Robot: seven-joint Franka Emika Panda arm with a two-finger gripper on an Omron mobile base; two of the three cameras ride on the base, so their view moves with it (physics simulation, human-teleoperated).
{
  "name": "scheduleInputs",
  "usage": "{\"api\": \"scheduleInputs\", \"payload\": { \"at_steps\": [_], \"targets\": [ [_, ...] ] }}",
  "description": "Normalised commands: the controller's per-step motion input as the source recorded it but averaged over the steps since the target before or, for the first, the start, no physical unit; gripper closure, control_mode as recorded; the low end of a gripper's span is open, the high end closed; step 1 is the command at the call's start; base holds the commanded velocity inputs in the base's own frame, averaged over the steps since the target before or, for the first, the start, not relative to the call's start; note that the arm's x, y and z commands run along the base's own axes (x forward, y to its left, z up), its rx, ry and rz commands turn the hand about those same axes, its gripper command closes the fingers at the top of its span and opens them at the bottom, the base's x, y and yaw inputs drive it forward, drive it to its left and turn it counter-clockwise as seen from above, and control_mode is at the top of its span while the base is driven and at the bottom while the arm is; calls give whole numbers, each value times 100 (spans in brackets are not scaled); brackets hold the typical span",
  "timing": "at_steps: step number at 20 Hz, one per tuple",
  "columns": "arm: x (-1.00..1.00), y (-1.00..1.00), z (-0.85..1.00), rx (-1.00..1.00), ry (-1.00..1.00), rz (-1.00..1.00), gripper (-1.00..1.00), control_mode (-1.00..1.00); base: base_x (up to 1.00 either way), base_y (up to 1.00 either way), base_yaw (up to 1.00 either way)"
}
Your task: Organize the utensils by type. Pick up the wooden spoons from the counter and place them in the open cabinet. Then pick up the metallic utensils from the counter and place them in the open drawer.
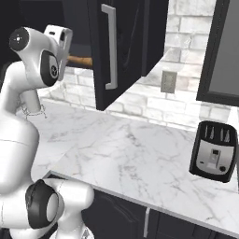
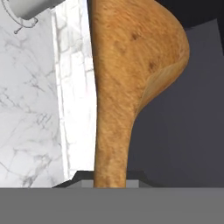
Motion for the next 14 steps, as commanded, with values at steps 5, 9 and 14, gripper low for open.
{"api": "scheduleInputs", "payload": {
  "at_steps": [5,9,14],
  "targets": [
    [34,0,4,-8,3,11,100,-100,0,0,0],
    [41,0,2,-14,0,8,100,-100,0,0,0],
    [43,2,0,-12,0,0,100,-100,0,0,0]
  ]
}}
